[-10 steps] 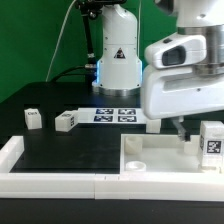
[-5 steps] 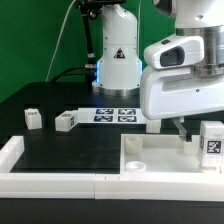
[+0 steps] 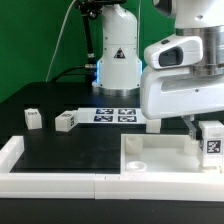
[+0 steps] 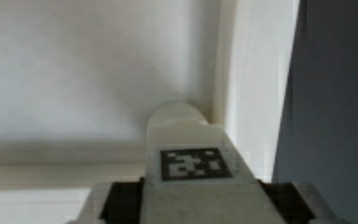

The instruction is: Assemble one leg

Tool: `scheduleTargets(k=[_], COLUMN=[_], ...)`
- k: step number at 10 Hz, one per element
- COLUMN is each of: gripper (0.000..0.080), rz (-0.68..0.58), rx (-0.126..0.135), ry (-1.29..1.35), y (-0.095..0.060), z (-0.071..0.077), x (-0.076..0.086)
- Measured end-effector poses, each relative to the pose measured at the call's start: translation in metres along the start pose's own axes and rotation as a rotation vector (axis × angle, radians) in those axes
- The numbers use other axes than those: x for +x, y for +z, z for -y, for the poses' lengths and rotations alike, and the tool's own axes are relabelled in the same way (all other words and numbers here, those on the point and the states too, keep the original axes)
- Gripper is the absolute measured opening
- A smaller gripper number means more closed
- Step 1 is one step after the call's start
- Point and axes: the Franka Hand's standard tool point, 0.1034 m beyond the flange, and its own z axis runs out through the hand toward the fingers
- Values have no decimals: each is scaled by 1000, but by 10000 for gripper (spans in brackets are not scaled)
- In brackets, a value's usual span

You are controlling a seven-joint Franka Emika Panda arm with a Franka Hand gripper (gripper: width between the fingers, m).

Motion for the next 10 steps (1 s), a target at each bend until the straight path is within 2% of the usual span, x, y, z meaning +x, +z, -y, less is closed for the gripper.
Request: scheduleTargets(k=[3, 5, 6, 7, 9, 10], gripper=[291, 291, 291, 291, 291, 291], rz=[-29, -76, -83, -77, -76, -65], rx=[18, 65, 76, 84, 85, 102], ry=[332, 658, 785, 956, 1087, 1209], y=[1, 1, 2, 2, 3, 3], z=[1, 1, 2, 5, 8, 9], x=[0, -2, -2, -3, -3, -3])
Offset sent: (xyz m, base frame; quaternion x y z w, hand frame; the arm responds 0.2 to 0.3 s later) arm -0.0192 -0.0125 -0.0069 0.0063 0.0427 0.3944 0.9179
